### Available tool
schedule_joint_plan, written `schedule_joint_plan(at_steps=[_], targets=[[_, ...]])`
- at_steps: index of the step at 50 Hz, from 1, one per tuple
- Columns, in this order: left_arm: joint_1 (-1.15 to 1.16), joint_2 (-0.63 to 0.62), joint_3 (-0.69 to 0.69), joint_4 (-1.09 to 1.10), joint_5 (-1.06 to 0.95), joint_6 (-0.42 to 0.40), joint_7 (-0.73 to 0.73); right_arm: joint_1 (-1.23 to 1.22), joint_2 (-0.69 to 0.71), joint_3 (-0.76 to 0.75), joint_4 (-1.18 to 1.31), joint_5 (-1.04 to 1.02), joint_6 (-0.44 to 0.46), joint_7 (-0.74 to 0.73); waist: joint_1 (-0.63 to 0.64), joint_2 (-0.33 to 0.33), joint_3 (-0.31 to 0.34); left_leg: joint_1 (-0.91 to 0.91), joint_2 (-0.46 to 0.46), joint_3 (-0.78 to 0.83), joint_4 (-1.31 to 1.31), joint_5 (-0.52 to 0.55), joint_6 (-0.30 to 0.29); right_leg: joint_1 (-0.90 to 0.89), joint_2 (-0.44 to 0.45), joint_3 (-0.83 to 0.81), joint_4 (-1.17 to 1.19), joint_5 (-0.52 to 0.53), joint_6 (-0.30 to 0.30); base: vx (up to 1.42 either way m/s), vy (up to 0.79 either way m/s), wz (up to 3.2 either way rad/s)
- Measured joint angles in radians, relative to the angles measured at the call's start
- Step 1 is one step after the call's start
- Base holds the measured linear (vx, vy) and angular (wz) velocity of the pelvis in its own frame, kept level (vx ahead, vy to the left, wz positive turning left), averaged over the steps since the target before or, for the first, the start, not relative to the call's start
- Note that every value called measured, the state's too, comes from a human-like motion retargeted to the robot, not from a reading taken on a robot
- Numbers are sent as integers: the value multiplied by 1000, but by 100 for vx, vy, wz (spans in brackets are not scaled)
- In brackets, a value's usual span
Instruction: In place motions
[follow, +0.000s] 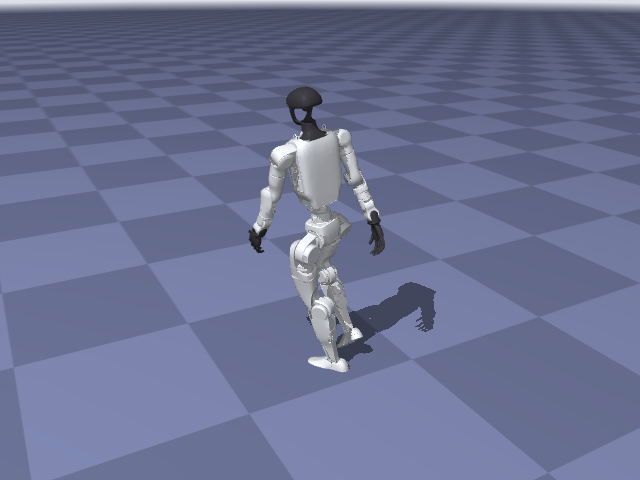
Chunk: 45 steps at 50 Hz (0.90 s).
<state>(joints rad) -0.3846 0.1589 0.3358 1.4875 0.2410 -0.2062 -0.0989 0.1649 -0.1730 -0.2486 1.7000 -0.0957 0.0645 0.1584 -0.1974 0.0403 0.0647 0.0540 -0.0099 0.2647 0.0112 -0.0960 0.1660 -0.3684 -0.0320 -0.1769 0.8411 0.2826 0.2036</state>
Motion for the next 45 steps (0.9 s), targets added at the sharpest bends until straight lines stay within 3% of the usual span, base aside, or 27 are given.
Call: schedule_joint_plan(at_steps=[5, 7, 10, 13, 28, 37, 41, 45], targets=[[95, -5, -48, 22, 103, -10, 11, -72, 17, -25, 0, 93, -67, 22, 25, -40, -44, 0, -54, 7, -7, -12, 1, 209, 25, 125, -361, 20, 30, 9, -6, -8], [125, -10, -48, 37, 125, -10, 23, -94, 16, -18, -13, 91, -80, 14, 32, -61, -57, -5, -82, 7, -8, -18, 3, 271, 9, 146, -477, -75, 52, 6, -7, -11], [160, -18, -43, 63, 141, -6, 41, -118, 13, -4, -34, 69, -98, 1, 46, -82, -59, -5, -110, 10, -10, -25, 2, 330, -21, 114, -597, -209, -4, 1, -4, -10], [181, -29, -36, 83, 148, 1, 56, -134, 11, 1, -44, 54, -103, -11, 53, -87, -44, -1, -114, 10, -9, -30, -4, 361, -32, 82, -679, -257, -55, -2, -10, -7], [370, -137, 46, 17, 142, 0, 82, -165, 3, 83, 0, 203, -89, -61, 64, -42, -29, -8, -66, 2, 28, -71, -45, 388, -6, 51, -761, -271, -125, -1, -12, 6], [652, -110, 80, 39, 140, 14, 112, -371, 62, 175, 0, 207, -119, -64, 47, -49, -40, -44, -25, 11, 217, -136, -66, 439, 3, 74, -764, -305, -132, 6, -15, 14], [758, -97, 92, 74, 160, 13, 139, -497, 102, 160, -18, 197, -128, -87, 40, -85, -33, -156, 12, 24, 467, -16, -42, 457, -31, 79, -757, -321, -123, -4, -14, 28], [826, -74, 81, 107, 162, 10, 141, -636, 135, 104, -57, 232, -142, -104, 75, -132, 11, -342, 29, 11, 776, 196, 76, 479, -58, 81, -755, -330, -126, -16, -19, 16]])
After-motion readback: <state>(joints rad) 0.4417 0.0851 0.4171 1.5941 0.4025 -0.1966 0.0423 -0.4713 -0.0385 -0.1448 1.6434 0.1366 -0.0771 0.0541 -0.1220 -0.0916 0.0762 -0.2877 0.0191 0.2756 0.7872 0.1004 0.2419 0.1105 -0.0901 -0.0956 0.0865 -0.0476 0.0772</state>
